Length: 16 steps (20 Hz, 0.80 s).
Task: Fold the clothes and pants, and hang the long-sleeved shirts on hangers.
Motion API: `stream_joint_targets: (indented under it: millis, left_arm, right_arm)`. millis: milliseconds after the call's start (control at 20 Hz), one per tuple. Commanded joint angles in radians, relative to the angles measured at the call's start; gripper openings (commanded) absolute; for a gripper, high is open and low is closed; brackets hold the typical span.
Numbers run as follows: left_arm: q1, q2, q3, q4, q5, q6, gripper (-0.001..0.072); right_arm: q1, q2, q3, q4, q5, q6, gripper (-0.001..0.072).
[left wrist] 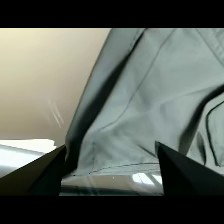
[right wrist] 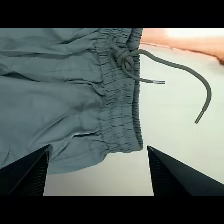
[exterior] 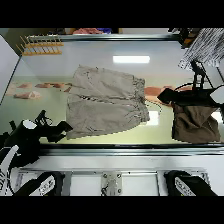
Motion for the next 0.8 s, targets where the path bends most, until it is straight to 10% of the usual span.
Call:
stream_joint_targets:
  millis: [0, 50, 100, 400, 750]
  left_arm:
    - [-0.058, 0.002, -0.013, -0.011, 0.048, -0.016, 0.0379]
    - [-0.056, 0.002, -0.013, -0.01, 0.038, -0.015, 0.0083]
    - [-0.049, 0.002, -0.013, -0.01, 0.024, -0.007, 0.001]
    - [-0.012, 0.002, -0.013, -0.01, -0.054, 0.084, 0.001]
    - [-0.013, 0.002, -0.013, -0.011, -0.056, 0.084, 0.0009]
  right_arm:
    - [-0.005, 0.003, -0.003, -0.001, 0.05, 0.004, 0.0652]
    - [-0.013, 0.002, -0.008, -0.019, 0.063, 0.018, 0.0652]
    - [-0.023, 0.002, -0.022, -0.048, 0.072, 0.056, 0.0652]
    - [-0.053, -0.009, -0.352, -0.079, -0.1, 0.389, 0.0653]
    - [0.054, -0.124, -0.584, 0.286, -0.545, 0.394, 0.0653]
